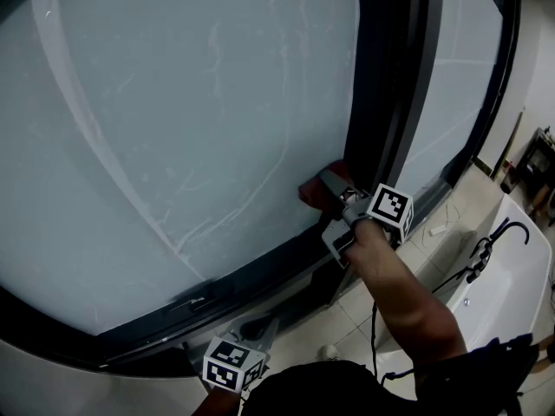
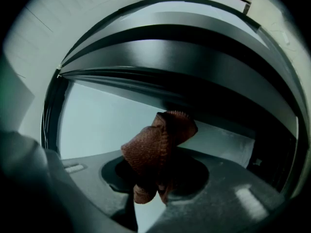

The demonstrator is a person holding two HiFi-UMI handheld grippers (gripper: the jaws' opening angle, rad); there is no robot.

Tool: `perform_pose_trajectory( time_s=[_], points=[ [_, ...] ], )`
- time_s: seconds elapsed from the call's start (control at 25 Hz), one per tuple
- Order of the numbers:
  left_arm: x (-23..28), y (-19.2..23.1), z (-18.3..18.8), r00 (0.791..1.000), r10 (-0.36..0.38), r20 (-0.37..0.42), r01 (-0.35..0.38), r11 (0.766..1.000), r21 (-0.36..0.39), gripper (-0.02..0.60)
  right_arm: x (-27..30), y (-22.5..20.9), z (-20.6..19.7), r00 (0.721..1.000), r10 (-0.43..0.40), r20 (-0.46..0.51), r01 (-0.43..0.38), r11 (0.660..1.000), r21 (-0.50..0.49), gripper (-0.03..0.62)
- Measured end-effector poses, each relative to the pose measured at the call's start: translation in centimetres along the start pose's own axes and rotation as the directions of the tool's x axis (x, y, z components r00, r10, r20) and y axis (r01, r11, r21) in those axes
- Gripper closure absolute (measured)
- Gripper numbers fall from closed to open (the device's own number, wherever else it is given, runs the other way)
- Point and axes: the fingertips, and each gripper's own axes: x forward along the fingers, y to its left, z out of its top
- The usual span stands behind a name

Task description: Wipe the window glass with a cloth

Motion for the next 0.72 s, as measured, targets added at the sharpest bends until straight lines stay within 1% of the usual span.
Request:
perform_pose_trajectory(
  time_s=[0.12, 0.36, 0.52, 0.68, 0.72],
  points=[
    [-0.1, 0.0, -0.1, 1.0, 0.001, 0.001, -0.001, 1.0, -0.001, 0.565, 0.3, 2.2, 0.8, 0.999, 0.036, 0.004, -0.036, 0.999, -0.018, 0.484],
    [-0.2, 0.0, 0.0, 1.0, -0.007, 0.004, 0.007, 1.0, -0.006, 0.565, 0.7, 4.2, 1.6, 0.999, 0.046, 0.001, -0.046, 0.998, -0.037, 0.482],
    [-0.1, 0.0, 0.0, 1.0, -0.012, 0.006, 0.012, 1.0, -0.004, 0.565, 0.9, 7.0, 2.6, 0.994, 0.112, 0.012, -0.111, 0.992, -0.06, 0.484],
    [-0.1, 0.1, 0.0, 1.0, -0.012, 0.014, 0.012, 1.0, -0.006, 0.565, 1.4, 8.7, 3.2, 0.993, 0.121, 0.0, -0.12, 0.989, -0.087, 0.483],
    [-0.2, 0.1, 0.0, 1.0, -0.013, 0.014, 0.013, 1.0, -0.008, 0.565, 1.3, 9.0, 3.3, 0.991, 0.135, 0.002, -0.134, 0.987, -0.087, 0.484]
  ],
)
